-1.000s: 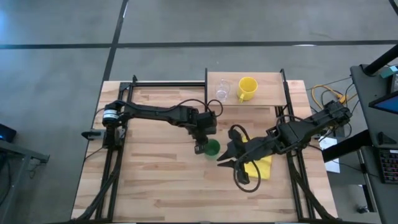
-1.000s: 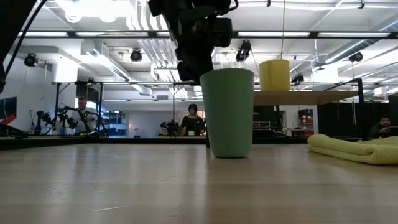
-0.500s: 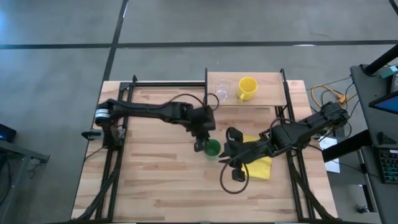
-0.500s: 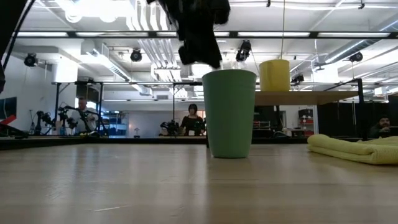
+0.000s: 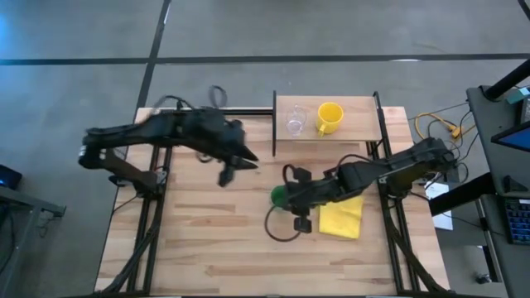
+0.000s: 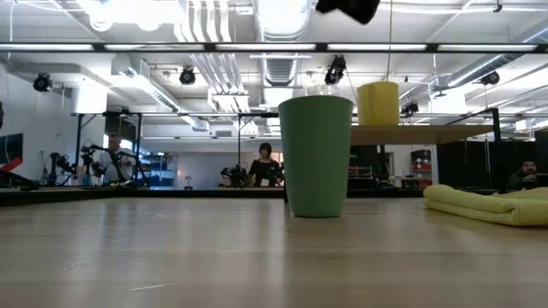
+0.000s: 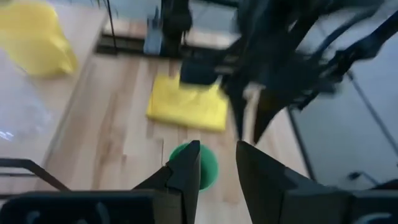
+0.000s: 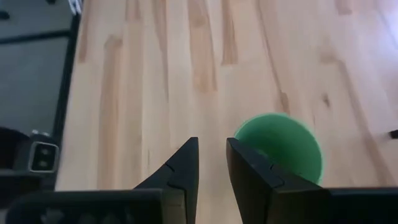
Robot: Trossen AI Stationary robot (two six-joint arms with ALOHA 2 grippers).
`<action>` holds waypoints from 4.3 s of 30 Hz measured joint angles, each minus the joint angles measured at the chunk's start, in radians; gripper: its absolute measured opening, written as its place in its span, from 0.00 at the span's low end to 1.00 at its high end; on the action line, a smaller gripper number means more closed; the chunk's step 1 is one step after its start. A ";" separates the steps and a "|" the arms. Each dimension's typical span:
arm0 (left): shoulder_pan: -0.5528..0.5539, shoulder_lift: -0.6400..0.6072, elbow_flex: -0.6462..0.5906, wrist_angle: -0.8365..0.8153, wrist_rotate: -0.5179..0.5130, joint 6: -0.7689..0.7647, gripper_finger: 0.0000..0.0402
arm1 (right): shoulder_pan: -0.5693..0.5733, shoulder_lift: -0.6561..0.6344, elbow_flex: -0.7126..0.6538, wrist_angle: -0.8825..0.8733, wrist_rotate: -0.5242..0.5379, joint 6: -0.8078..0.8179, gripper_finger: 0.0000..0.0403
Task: Stack small to large cups/mugs on shelf
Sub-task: Put the green cup on the shelf
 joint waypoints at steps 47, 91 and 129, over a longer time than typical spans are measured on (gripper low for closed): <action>0.000 -0.169 -0.018 -0.051 -0.124 0.001 0.22 | -0.060 0.216 -0.002 -0.025 0.033 0.015 0.19; 0.000 -0.182 -0.016 -0.050 -0.125 0.000 0.22 | -0.030 0.122 0.349 -0.818 0.168 0.409 0.02; 0.000 -0.179 -0.016 -0.050 -0.134 -0.025 0.22 | -0.601 -0.498 0.027 -0.839 0.386 0.223 0.02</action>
